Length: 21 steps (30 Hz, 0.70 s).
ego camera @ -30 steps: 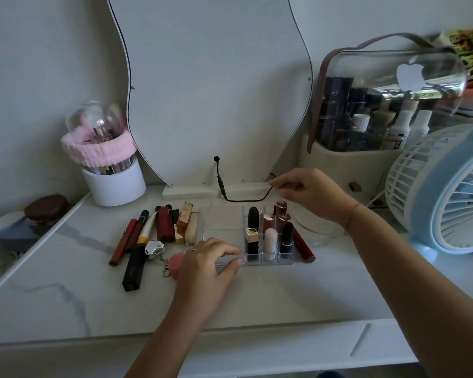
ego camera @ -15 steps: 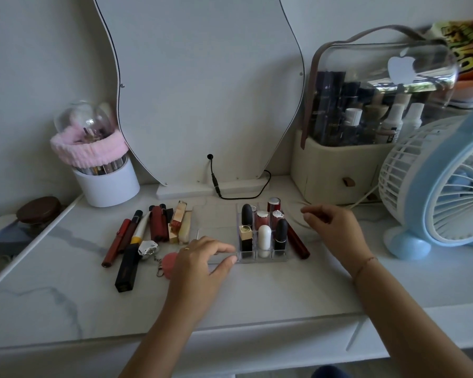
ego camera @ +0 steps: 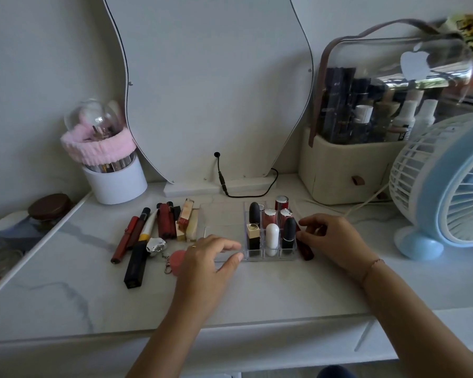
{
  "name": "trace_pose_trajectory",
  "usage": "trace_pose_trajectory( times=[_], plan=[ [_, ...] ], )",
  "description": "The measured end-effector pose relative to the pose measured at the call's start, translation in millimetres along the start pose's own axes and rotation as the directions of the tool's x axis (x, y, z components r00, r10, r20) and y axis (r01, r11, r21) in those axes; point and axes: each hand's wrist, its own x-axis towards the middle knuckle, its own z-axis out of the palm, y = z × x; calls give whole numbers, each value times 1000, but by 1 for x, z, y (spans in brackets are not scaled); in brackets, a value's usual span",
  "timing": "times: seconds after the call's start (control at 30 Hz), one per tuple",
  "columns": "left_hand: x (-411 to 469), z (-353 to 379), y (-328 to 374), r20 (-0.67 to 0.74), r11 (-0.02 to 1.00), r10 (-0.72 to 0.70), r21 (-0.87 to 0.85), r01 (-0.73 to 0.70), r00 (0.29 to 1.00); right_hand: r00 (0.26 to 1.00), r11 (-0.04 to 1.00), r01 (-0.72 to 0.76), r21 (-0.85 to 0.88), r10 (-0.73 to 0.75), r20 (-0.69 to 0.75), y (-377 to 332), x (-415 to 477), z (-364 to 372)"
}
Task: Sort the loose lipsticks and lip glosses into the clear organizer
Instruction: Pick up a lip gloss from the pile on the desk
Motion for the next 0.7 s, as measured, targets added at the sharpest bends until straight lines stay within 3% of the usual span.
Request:
trace_pose_trajectory(
  times=[0.2, 0.33, 0.7],
  plan=[
    [0, -1, 1, -15, 1000, 14, -14, -14, 1000, 998, 998, -52, -41, 53, 25, -3, 3, 1],
    [-2, -1, 1, -34, 999, -1, -34, -1, 999, 998, 996, -59, -72, 57, -33, -6, 2, 3],
    [-9, -13, 2, -171, 999, 30, -38, -37, 985, 1000, 992, 0, -126, -4, -30, -9, -10, 0]
  ],
)
